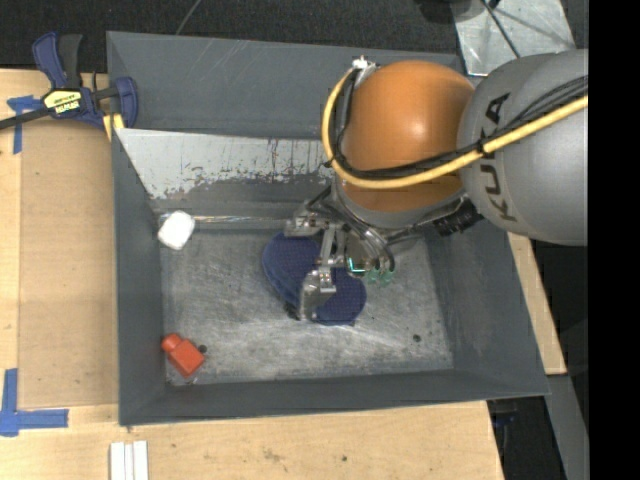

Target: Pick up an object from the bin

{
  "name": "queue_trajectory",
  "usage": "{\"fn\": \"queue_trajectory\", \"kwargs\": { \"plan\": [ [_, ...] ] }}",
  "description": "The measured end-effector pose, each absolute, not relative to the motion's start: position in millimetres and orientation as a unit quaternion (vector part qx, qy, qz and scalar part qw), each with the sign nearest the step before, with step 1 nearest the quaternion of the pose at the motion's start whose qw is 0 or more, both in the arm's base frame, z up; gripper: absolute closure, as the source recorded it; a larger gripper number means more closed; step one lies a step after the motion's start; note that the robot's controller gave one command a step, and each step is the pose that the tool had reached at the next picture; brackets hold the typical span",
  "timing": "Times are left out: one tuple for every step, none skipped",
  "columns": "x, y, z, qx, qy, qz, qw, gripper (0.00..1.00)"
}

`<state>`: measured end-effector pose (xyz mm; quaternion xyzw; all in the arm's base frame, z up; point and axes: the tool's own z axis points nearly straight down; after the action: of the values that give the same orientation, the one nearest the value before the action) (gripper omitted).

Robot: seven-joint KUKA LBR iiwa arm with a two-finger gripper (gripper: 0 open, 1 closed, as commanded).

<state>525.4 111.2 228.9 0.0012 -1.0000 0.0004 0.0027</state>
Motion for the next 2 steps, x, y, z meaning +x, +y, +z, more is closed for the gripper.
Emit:
{"fn": "queue_trajectory", "kwargs": {
  "plan": [
    [539.5,112,294,0.066,-0.998,0.0,-0.005,0.0],
    [527.2,115,263,0.142,-0.99,0.0,0.0,0.0]
  ]
}}
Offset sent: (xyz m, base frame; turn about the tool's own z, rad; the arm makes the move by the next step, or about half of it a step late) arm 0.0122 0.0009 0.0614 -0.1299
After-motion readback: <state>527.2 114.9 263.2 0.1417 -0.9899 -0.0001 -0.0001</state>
